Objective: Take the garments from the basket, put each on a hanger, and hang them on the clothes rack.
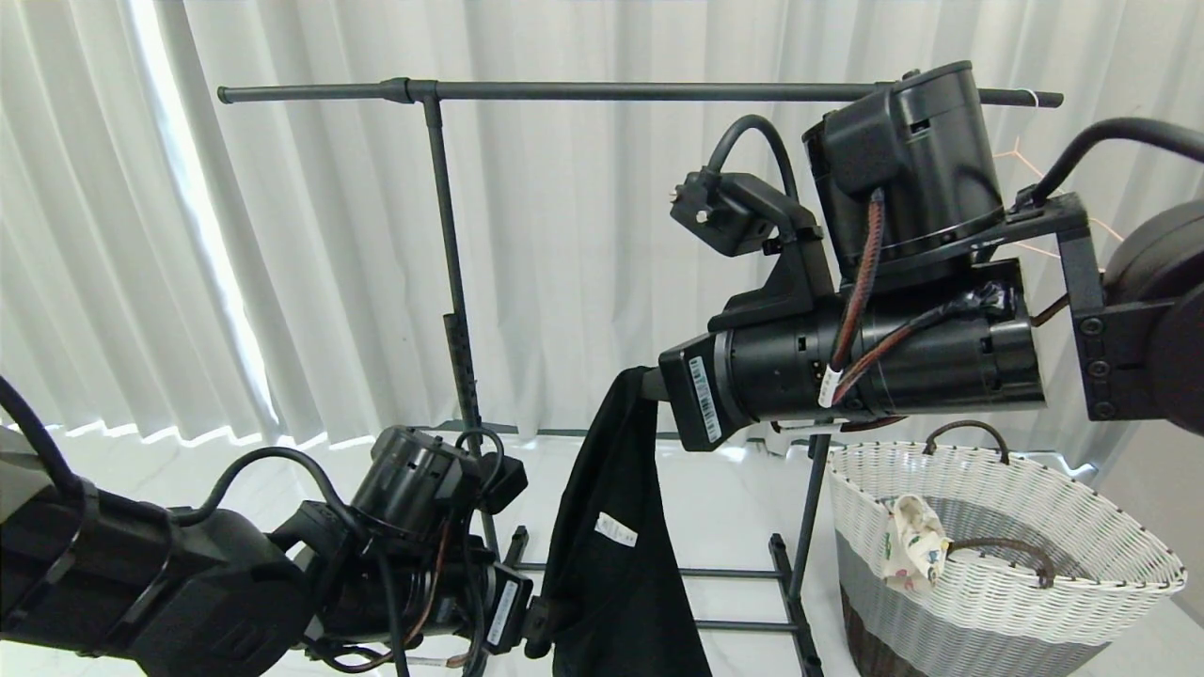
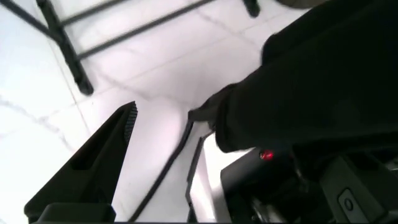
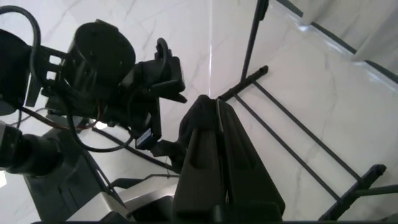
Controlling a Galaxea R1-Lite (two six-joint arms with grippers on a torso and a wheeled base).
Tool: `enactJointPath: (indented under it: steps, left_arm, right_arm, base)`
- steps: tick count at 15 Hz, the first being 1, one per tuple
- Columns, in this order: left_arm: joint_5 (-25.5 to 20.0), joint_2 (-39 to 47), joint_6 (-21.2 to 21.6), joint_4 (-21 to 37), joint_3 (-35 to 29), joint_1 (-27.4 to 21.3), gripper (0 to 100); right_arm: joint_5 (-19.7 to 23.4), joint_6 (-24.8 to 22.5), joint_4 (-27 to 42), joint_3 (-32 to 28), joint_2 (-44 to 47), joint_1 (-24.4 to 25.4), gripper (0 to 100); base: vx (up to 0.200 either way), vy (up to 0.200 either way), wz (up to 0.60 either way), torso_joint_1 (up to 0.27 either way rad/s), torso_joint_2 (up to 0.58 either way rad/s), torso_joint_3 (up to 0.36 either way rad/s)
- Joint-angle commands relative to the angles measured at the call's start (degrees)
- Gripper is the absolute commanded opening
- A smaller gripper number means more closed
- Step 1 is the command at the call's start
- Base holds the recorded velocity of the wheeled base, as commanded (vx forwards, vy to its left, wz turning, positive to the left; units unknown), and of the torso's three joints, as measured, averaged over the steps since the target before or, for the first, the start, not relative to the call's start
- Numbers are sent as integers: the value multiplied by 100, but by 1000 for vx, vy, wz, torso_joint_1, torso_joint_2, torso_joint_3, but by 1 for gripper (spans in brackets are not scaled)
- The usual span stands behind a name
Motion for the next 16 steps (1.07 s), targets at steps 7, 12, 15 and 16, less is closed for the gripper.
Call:
enactJointPath:
  steps: [7, 12, 15, 16]
  left_arm:
    - [348, -1235, 1245, 36, 601, 996, 100]
    - [339, -1657, 1297, 36, 373, 1110, 0]
    - [331, -1841, 1332, 19, 355, 916, 0]
    - [331, -1894, 1412, 1, 346, 846, 0]
  right_arm:
    - [-833, -128, 419, 132, 71, -411, 0]
    - [-1193, -119, 868, 141, -61, -393, 0]
    - [-1211, -102, 973, 150, -114, -393, 0]
    - [-1273, -93, 1087, 150, -123, -393, 0]
  base:
    - [0, 0, 0, 0, 0, 0]
    - [0, 0, 0, 0, 0, 0]
    - [0, 0, 0, 0, 0, 0]
    - [0, 0, 0, 0, 0, 0]
